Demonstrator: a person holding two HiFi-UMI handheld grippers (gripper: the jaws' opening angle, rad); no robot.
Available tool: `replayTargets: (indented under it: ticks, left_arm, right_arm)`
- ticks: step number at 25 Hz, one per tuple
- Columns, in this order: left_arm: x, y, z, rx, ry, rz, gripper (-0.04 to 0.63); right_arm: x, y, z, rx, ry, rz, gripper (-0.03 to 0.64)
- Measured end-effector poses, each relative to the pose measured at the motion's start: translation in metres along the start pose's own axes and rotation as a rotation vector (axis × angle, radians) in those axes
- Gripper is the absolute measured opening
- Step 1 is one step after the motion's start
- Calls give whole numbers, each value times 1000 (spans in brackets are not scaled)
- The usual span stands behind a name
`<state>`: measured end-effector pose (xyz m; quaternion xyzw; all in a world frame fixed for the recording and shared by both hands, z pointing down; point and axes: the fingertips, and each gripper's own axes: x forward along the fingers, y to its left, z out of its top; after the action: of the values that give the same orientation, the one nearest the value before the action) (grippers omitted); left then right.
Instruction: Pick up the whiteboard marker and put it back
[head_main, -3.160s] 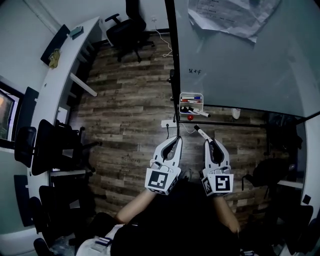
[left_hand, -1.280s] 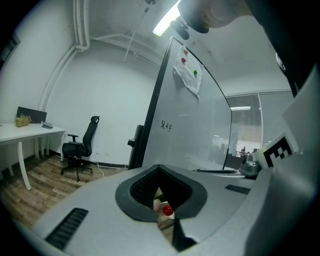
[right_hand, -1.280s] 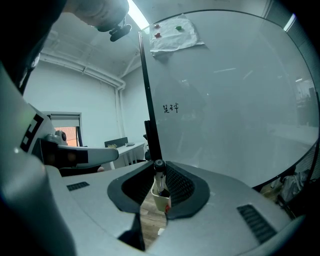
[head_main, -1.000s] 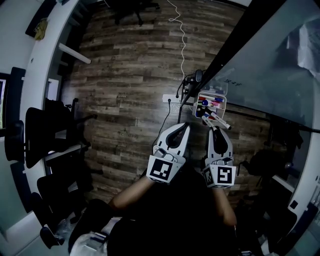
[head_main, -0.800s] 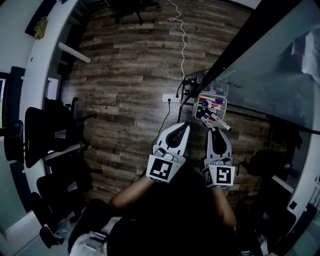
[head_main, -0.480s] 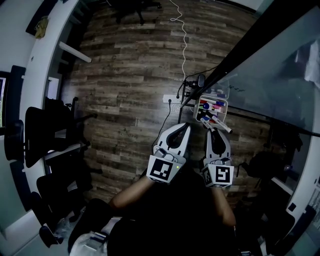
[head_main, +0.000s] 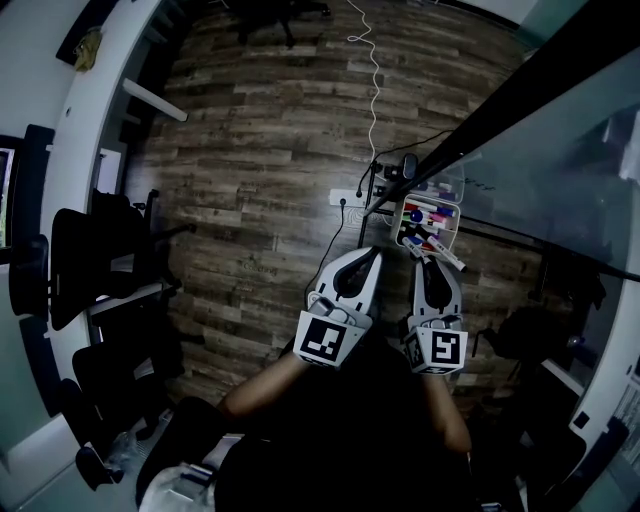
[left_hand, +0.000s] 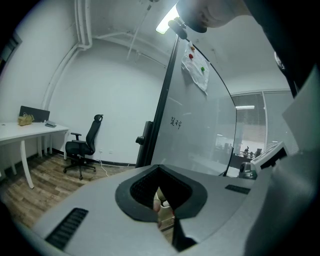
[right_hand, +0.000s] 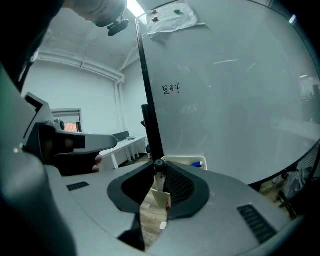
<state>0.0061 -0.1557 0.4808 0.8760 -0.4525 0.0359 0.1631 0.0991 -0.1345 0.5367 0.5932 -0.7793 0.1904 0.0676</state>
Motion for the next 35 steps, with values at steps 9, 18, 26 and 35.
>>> replayTargets:
  ticks: [9, 18, 26, 35]
  left_arm:
    - [1, 1, -3, -4, 6, 2, 8]
    - [0, 1, -3, -3, 6, 3, 8]
    - [2, -2, -4, -2, 3, -4, 8]
    - [1, -6, -3, 1, 2, -12, 8]
  right_arm:
    - [3, -1, 1, 7, -5, 14, 81]
    - [3, 2, 0, -7, -6, 45, 89]
    - [-1, -2, 2, 6, -11, 23, 89]
    - [-7, -4, 3, -1, -32, 21, 89]
